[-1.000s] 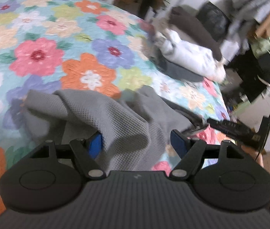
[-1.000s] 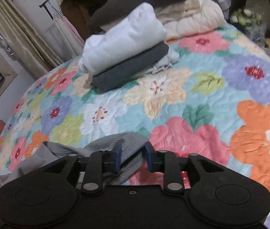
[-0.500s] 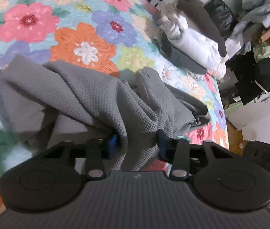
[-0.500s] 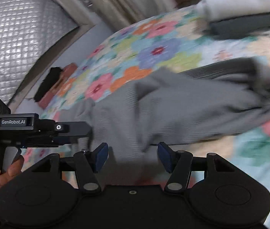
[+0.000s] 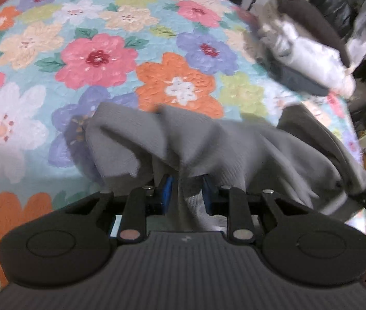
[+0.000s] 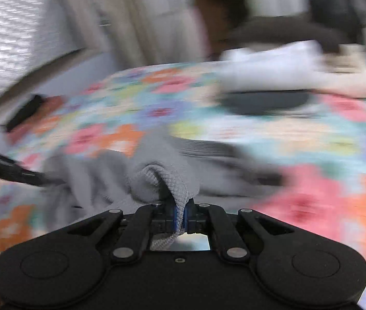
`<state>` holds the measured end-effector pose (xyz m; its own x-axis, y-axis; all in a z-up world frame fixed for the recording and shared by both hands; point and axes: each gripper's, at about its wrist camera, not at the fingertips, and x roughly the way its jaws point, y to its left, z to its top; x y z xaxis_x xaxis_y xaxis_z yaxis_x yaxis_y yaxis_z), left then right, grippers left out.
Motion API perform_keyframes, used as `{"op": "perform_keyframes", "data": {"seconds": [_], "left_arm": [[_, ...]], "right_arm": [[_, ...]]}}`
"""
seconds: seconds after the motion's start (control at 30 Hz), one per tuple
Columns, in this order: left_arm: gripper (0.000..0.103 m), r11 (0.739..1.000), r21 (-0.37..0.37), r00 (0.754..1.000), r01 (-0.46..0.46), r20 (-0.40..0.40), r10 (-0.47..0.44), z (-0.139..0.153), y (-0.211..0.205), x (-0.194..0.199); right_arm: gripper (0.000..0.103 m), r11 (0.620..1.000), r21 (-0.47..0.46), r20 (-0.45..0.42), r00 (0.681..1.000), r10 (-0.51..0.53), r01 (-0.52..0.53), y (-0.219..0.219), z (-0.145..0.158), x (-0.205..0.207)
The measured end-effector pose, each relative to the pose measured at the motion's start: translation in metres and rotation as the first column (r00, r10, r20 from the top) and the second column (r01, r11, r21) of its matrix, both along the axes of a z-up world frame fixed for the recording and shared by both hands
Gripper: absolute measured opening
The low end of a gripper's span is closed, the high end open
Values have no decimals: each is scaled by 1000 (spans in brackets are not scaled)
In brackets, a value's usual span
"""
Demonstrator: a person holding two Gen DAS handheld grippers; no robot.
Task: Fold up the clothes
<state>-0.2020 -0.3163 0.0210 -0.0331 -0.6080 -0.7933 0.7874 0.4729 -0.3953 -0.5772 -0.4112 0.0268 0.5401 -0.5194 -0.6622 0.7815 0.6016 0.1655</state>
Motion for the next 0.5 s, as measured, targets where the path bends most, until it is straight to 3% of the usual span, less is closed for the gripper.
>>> {"op": "perform_keyframes", "data": {"seconds": [0.1, 0.2, 0.27, 0.4, 0.43, 0.5], "left_arm": [[29, 998, -56, 999, 36, -29, -38, 12, -1, -2], [41, 992, -115, 997, 61, -35, -65, 21, -6, -7], [45, 988, -122, 995, 91, -30, -96, 20, -18, -12], [46, 982, -80, 983, 173, -42, -176, 3, -54, -30], [46, 977, -80, 978, 200, -49, -204, 0, -62, -38], [46, 961, -94, 962, 260, -61, -266, -4, -76, -58]], "right_arm": [[6, 992, -7, -135, 983, -124, 124, -2, 12, -52], [6, 977, -50, -308, 927, -214, 209, 1, 9, -85], [6, 964, -24, -356, 899, -255, 264, -2, -2, -101], [6, 949, 27, -368, 886, -284, 315, -10, -27, -108], [7, 949, 40, -333, 900, -282, 312, -12, -28, -103], [7, 945, 156, -183, 948, -259, 288, -20, -28, -103]]}}
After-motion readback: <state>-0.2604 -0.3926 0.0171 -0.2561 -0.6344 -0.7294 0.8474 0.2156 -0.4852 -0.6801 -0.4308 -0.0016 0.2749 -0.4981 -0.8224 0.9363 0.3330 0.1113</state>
